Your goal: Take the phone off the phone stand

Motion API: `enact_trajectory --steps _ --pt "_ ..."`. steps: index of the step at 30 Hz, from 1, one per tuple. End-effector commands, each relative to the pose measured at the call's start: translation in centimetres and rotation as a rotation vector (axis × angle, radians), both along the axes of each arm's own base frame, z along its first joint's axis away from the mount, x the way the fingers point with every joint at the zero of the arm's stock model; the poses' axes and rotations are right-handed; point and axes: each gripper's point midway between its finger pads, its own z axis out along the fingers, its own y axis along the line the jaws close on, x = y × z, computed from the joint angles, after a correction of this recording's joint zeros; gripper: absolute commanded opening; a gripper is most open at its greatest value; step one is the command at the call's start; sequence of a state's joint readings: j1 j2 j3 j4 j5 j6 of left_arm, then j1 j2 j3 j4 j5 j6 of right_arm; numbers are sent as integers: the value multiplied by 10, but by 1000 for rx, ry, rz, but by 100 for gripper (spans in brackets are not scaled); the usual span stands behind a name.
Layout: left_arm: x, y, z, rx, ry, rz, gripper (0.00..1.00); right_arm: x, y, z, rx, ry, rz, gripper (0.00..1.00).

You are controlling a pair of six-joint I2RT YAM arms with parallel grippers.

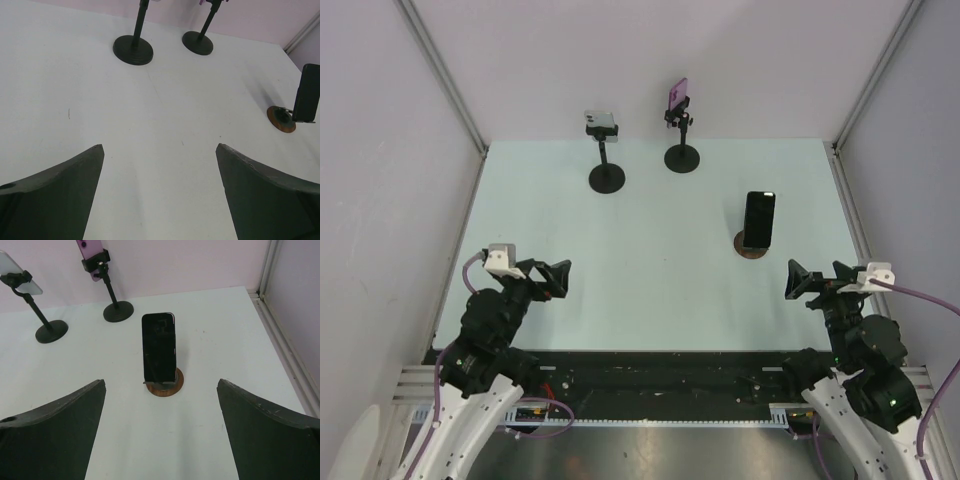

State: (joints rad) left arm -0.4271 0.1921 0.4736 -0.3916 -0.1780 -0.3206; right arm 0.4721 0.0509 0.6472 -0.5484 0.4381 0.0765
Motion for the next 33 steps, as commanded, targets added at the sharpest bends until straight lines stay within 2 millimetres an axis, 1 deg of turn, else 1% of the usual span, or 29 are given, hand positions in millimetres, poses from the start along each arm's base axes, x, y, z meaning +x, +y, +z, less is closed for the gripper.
enact_trajectory --steps 1,5,6,8,12,13,14,16,17,19,20,21,22,23,24,25,26,27,29,30,31,33 --pt "-4 1 24 -18 -68 -6 100 5 -3 7 2 -12 -31 100" --pt "-4 1 25 -23 -71 -8 100 10 7 6 -14 17 13 100" --pt "-4 1 25 -24 -70 -8 100 14 11 1 -28 47 26 100" --pt "-4 0 25 -30 -67 -10 100 17 17 3 -39 71 47 100" --pt "-1 1 24 -32 -52 1 100 30 26 -7 -76 173 61 100" --pt "0 1 25 -29 -53 7 100 37 29 -16 -101 220 58 100" --pt "2 3 27 -23 -56 17 100 40 30 -13 -108 229 55 100" --pt "6 5 31 13 -63 27 100 53 37 -22 -141 291 60 100" --pt "8 5 33 27 -67 30 100 58 38 -19 -140 301 52 100" --pt "14 4 39 62 -69 27 100 68 39 -19 -141 333 24 100" --pt "16 4 39 70 -62 27 100 79 37 -29 -168 387 -20 100" --pt "17 1 44 76 -68 14 100 84 35 -25 -158 395 -49 100" --pt "20 -3 42 83 -58 -1 100 90 33 -31 -173 427 -80 100" --pt "20 -5 42 88 -56 -12 100 98 34 -43 -211 484 -99 100" --pt "21 -8 42 90 -54 -29 100 104 34 -40 -211 501 -110 100" --pt "22 -10 40 97 -45 -36 100 107 34 -44 -219 528 -119 100" --pt "23 -10 40 100 -42 -40 100 110 34 -48 -228 557 -127 100" --pt "22 -12 40 109 -44 -54 100 117 34 -59 -239 599 -140 100" --pt "21 -15 42 118 -53 -77 100 127 39 -61 -195 612 -127 100" --pt "20 -16 44 122 -63 -88 100 133 43 -68 -182 633 -113 100" --pt "18 -18 45 122 -65 -100 100 138 44 -71 -125 644 -99 100" --pt "16 -20 45 112 -71 -113 100 150 45 -73 -66 640 -101 100"
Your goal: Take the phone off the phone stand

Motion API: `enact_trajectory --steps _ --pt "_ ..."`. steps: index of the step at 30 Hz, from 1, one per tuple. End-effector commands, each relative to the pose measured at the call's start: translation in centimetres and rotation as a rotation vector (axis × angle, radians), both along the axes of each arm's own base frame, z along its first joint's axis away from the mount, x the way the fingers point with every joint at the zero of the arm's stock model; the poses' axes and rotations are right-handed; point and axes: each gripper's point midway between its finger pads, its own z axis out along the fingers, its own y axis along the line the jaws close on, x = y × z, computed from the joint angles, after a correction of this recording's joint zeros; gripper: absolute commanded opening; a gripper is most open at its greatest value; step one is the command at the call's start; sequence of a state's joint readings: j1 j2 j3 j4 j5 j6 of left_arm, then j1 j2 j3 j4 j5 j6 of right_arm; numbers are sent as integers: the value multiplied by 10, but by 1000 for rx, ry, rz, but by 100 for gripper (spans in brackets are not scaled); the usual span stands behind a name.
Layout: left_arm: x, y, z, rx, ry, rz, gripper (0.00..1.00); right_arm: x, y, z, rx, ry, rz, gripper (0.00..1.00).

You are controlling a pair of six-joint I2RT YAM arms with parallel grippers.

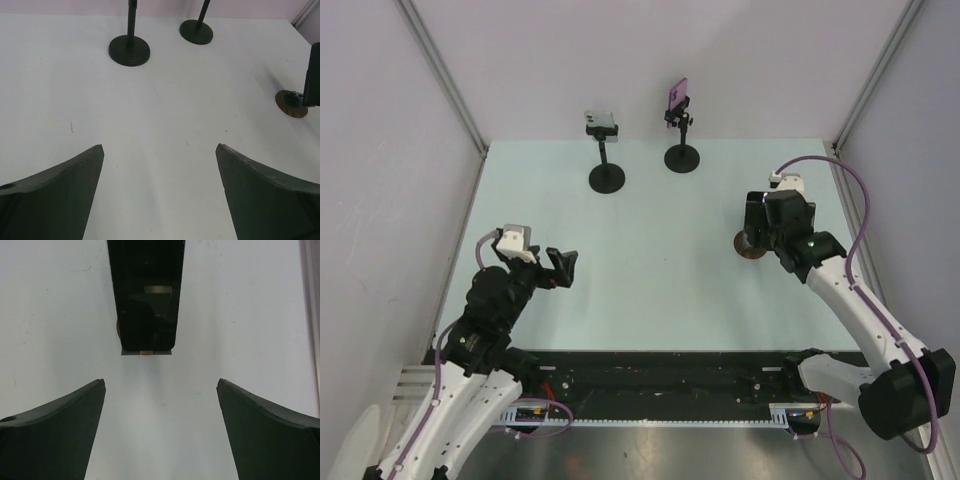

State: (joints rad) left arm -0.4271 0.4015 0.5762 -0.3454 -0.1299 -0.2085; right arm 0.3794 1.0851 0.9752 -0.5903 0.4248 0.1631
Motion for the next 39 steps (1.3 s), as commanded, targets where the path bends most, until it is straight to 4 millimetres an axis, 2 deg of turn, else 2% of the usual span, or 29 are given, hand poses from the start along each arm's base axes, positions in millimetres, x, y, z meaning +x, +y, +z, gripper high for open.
enact_trajectory --steps 1,5,8,15,19,26,33,38,39 --pt "-7 -10 31 -24 -93 -76 100 27 1 9 177 -31 -55 100" --pt "-15 -21 18 -56 -74 -148 100 44 0 -7 182 7 4 100" --pt "-17 -24 19 -72 -76 -162 100 55 0 -9 165 -8 18 100" --pt "-6 -21 18 -20 -70 -135 100 86 -8 -7 197 -80 7 100" --pt "2 -18 10 -3 -39 -103 100 99 -3 -6 224 -109 44 100" --pt "8 -31 -6 1 32 -156 100 109 1 -13 215 -113 63 100" --pt "11 -34 -11 5 55 -176 100 122 -6 -33 165 -93 49 100" --pt "12 -36 -13 12 60 -186 100 124 5 -49 160 -60 62 100" --pt "12 -35 -12 12 55 -185 100 124 3 -50 134 -60 45 100"
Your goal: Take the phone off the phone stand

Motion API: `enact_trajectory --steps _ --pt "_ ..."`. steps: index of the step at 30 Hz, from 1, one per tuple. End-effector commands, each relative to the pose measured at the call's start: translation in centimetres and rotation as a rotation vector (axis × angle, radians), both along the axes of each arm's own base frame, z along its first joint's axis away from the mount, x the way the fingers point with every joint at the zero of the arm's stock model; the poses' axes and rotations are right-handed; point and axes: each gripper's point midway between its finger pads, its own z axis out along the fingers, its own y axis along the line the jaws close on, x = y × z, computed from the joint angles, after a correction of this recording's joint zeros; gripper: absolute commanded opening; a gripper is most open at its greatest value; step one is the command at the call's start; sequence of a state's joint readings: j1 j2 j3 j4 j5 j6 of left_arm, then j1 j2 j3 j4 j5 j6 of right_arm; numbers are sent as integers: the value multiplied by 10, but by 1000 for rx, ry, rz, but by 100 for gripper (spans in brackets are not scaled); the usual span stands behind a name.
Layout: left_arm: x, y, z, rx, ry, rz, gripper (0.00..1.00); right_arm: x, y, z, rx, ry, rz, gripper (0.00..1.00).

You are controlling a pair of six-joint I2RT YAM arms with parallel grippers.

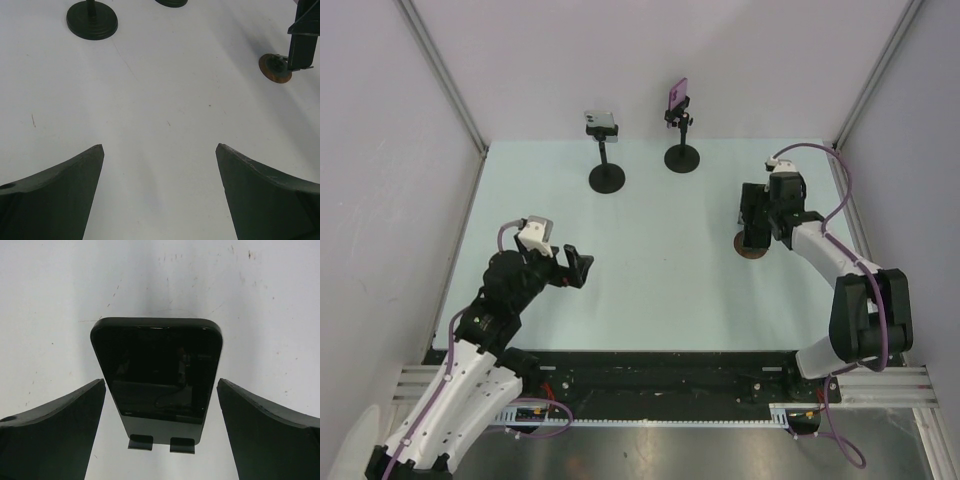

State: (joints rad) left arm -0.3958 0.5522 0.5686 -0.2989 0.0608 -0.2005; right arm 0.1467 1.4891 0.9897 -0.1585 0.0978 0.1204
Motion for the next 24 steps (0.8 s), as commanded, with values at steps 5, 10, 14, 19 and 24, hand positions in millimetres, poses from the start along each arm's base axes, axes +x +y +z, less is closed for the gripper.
enact_trajectory --steps 5,10,14,19,24 --pt "4 -2 16 -11 -60 -18 100 11 0 12 -150 -54 -69 100" --pt "4 -5 14 -12 -50 -35 100 7 -5 14 -178 -53 -113 100" --pt "4 -5 14 -14 -50 -31 100 8 -3 14 -163 -55 -112 91" --pt "3 -6 14 -17 -53 -38 100 7 1 20 -138 -69 -96 67" --pt "2 -7 15 -23 -53 -42 100 7 5 30 -117 -93 -79 34"
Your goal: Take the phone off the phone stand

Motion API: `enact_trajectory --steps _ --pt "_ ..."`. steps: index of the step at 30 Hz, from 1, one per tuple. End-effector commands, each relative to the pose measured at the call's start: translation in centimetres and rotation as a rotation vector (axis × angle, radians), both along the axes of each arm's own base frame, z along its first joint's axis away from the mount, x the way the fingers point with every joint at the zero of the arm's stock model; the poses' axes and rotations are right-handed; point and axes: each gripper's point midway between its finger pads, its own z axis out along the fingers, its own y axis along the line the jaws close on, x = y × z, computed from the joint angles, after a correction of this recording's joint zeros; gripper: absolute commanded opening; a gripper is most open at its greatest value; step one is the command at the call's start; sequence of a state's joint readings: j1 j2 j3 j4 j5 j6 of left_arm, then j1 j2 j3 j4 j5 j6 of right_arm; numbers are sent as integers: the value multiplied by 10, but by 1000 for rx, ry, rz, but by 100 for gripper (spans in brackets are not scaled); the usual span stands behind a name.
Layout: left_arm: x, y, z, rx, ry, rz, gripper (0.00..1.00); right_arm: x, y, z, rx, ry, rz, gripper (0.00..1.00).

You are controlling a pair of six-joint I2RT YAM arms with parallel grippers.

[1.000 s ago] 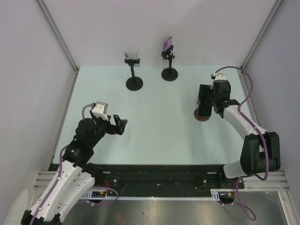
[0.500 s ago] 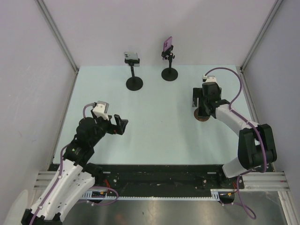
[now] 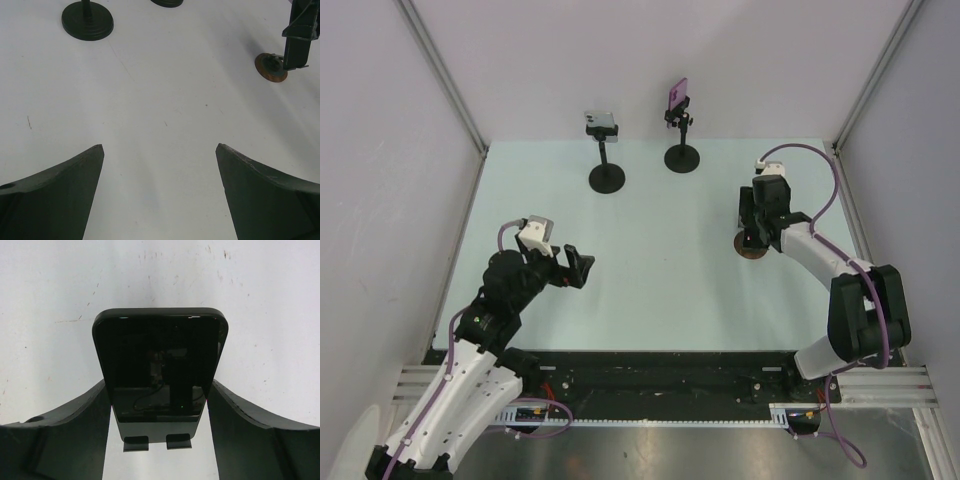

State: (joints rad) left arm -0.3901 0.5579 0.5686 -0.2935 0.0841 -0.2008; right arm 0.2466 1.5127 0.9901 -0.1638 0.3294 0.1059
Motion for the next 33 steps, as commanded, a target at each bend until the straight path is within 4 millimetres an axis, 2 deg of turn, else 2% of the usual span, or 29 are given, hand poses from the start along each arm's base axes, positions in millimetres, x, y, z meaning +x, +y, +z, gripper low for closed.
enact_trajectory --steps 1,6,10,13,16,18,19,21,22,24,25,26,31,33 --pt "2 -5 14 -18 -52 -26 100 10 5 38 42 -104 1 31" --pt "2 -7 15 -24 -51 -36 100 6 7 70 77 -185 5 15" --pt "3 -10 17 -46 -43 -42 100 2 6 101 97 -245 4 9" --pt "4 -17 26 -88 -43 -55 100 -3 7 121 126 -277 2 7" --pt "6 -29 42 -151 -52 -87 100 -9 20 148 227 -330 19 5" --pt "9 -39 47 -194 -39 -106 100 -12 34 157 318 -348 39 4" --pt "11 -45 57 -220 -55 -128 100 -16 42 163 350 -358 49 4" --pt "13 -56 57 -252 -26 -153 100 -19 53 166 433 -357 35 2" --pt "15 -63 66 -274 -44 -172 100 -21 57 168 462 -359 33 1" --pt "14 -74 67 -311 -12 -207 100 -26 77 170 548 -343 47 0" --pt "19 -83 78 -345 -50 -236 100 -28 85 171 575 -337 61 0" --pt "17 -91 79 -370 -40 -267 100 -33 104 173 614 -323 112 0" --pt "14 -130 82 -397 -5 -353 100 -52 160 173 787 -259 188 0" --pt "16 -143 74 -378 13 -366 100 -62 182 176 843 -242 234 0"
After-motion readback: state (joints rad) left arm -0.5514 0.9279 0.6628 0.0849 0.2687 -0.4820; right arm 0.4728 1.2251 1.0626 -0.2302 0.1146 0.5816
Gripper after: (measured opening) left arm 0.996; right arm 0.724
